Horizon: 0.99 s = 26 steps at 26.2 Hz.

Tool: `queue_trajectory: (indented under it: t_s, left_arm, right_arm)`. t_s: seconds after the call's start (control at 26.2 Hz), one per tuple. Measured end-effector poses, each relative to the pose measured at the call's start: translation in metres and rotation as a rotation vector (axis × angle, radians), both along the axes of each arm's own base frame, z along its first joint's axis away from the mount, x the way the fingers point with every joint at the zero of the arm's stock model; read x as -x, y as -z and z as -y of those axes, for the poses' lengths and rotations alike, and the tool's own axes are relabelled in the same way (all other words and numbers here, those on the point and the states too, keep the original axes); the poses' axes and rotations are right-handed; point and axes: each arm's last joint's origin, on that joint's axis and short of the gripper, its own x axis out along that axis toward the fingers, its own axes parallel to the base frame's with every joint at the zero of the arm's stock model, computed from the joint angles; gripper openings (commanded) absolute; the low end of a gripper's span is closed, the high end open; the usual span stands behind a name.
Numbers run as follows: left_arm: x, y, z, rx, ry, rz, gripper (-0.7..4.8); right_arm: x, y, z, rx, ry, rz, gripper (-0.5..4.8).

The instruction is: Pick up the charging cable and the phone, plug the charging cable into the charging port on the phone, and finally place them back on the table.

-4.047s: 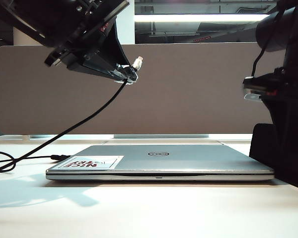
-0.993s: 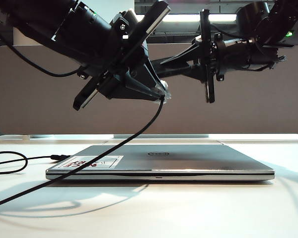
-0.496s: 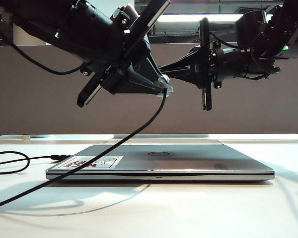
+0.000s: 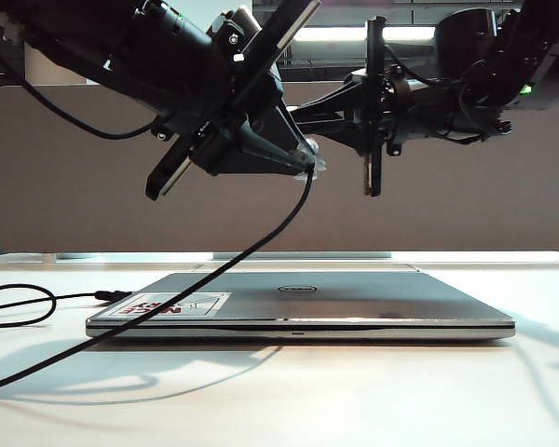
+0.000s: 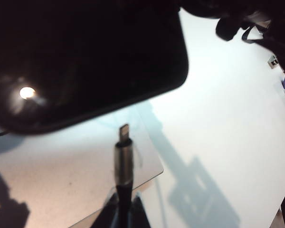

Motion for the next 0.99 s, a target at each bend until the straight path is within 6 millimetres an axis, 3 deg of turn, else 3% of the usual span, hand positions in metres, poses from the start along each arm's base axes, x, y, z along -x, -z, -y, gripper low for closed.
queue_trajectory:
  t_s: [0.38, 0.69, 0.99]
  left_arm:
    - [0.0, 0.0, 0.0, 0.005, 0.003, 0.003, -0.07]
    - [0.0, 0.0, 0.0, 0.006, 0.002, 0.005, -0.07]
    - [0.0, 0.0, 0.0, 0.006, 0.002, 0.005, -0.07]
  right_arm:
    - [0.008, 0.017, 0.003, -0.001, 0.025, -0.016, -0.01]
    - [0.005, 0.003, 0.01, -0.057, 0.053, 0.034, -0.01]
    - [0.004, 0.003, 0.015, -0.061, 0.059, -0.001, -0.01]
